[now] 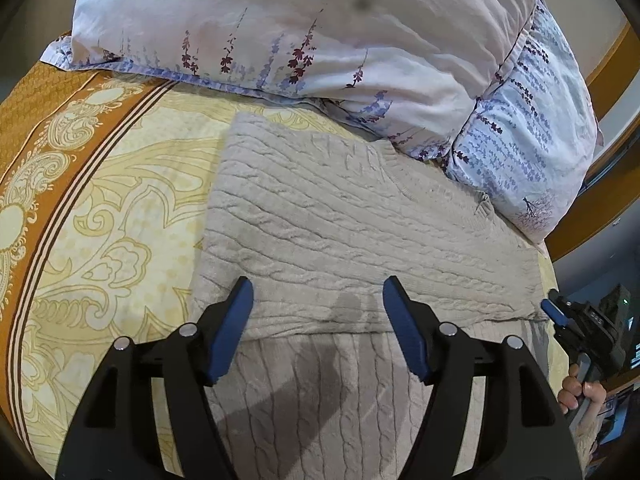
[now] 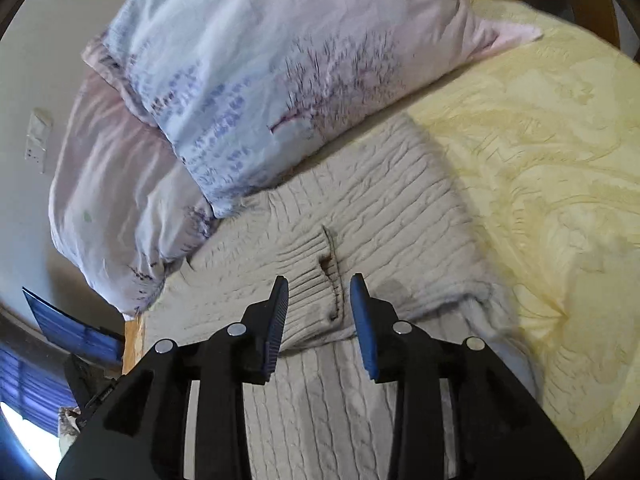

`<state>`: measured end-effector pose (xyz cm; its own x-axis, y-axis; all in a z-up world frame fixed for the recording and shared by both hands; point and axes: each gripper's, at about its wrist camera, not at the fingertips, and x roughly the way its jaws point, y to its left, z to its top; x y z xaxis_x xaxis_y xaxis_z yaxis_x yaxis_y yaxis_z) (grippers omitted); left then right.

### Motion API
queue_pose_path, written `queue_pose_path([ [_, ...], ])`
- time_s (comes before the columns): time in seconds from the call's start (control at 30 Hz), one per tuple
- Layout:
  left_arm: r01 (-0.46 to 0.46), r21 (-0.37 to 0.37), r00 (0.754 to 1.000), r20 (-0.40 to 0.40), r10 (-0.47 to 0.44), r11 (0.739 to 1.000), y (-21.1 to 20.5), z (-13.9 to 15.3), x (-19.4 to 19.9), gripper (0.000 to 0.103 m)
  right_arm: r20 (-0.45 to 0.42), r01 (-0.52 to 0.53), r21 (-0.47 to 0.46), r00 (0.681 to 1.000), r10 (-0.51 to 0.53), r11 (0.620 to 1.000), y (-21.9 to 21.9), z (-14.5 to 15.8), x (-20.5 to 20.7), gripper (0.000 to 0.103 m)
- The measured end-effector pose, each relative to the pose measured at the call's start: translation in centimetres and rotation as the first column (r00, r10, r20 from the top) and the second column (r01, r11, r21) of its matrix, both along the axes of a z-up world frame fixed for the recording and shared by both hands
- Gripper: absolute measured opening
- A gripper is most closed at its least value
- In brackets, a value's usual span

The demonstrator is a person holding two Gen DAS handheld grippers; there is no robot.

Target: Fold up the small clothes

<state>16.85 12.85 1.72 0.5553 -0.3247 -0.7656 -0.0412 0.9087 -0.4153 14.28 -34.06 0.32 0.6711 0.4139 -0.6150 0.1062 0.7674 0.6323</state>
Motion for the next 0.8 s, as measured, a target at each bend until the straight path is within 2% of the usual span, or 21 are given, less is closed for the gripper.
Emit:
queue_pose_path([
  [0.1, 0.002, 0.004, 1.000, -0.001, -0.002, 1.000, 0.0, -0.1, 0.0, 0.068, -0.037, -0.022, 0.028, 0.999, 0.023, 0.999, 0.3, -0.9, 1.7, 0.034],
  [0.27, 0.006, 0.004, 1.000, -0.001, -0.006, 1.000, 0.0, -0.2, 0.0, 0.068, -0.058, -0.060, 0.010, 0.996, 0.061, 0.998, 1.0, -1.3, 2.9, 0.033],
  [0.3, 0.007, 0.002, 1.000, -0.001, -0.007, 1.000, 0.0, -0.2, 0.0, 0.068, -0.055, -0.077, 0.003, 0.996, 0.077, 0.997, 1.4, -1.3, 2.9, 0.022],
  [0.33, 0.008, 0.002, 1.000, 0.000, -0.008, 1.000, -0.1, -0.2, 0.0, 0.069, -0.036, -0.101, -0.025, 0.994, 0.100, 0.995, 1.9, -1.1, 2.8, 0.008],
  [0.4, 0.009, 0.000, 1.000, 0.001, -0.009, 1.000, -0.1, -0.3, 0.1, 0.070, 0.018, -0.122, -0.074, 0.992, 0.124, 0.990, 2.6, -0.3, 2.4, 0.008],
  [0.47, 0.011, -0.001, 1.000, 0.002, -0.011, 1.000, -0.2, -0.3, 0.1, 0.071, 0.118, -0.099, -0.102, 0.987, 0.111, 0.990, 2.7, 1.4, 1.7, 0.007],
  [0.53, 0.015, -0.001, 1.000, 0.007, -0.015, 1.000, -0.3, -0.2, 0.1, 0.072, 0.174, -0.066, -0.137, 0.981, 0.090, 0.988, 2.8, 2.5, 1.4, 0.007],
  [0.57, 0.018, -0.001, 1.000, 0.010, -0.018, 1.000, -0.4, -0.2, 0.0, 0.072, 0.171, -0.056, -0.166, 0.982, 0.085, 0.984, 3.0, 2.6, 1.5, 0.007],
  [0.63, 0.026, -0.016, 1.000, 0.016, -0.026, 1.000, -0.4, -0.1, -0.1, 0.072, 0.095, -0.036, -0.229, 0.994, 0.059, 0.973, 3.2, 1.4, 2.4, 0.007],
  [0.7, 0.031, -0.040, 0.999, 0.021, -0.030, 0.999, -0.2, 0.1, -0.4, 0.072, 0.012, -0.036, -0.245, 0.999, 0.040, 0.969, 3.2, -0.5, 3.3, 0.008],
  [0.73, 0.033, -0.051, 0.999, 0.027, -0.032, 0.998, -0.1, 0.4, -0.8, 0.072, -0.009, -0.042, -0.240, 0.999, 0.041, 0.970, 3.1, -1.3, 3.5, 0.008],
  [0.8, 0.045, -0.071, 0.998, 0.045, -0.042, 0.996, 0.2, 0.9, -1.7, 0.072, -0.001, -0.045, -0.242, 0.999, 0.047, 0.969, 3.0, -0.7, 3.0, 0.011],
])
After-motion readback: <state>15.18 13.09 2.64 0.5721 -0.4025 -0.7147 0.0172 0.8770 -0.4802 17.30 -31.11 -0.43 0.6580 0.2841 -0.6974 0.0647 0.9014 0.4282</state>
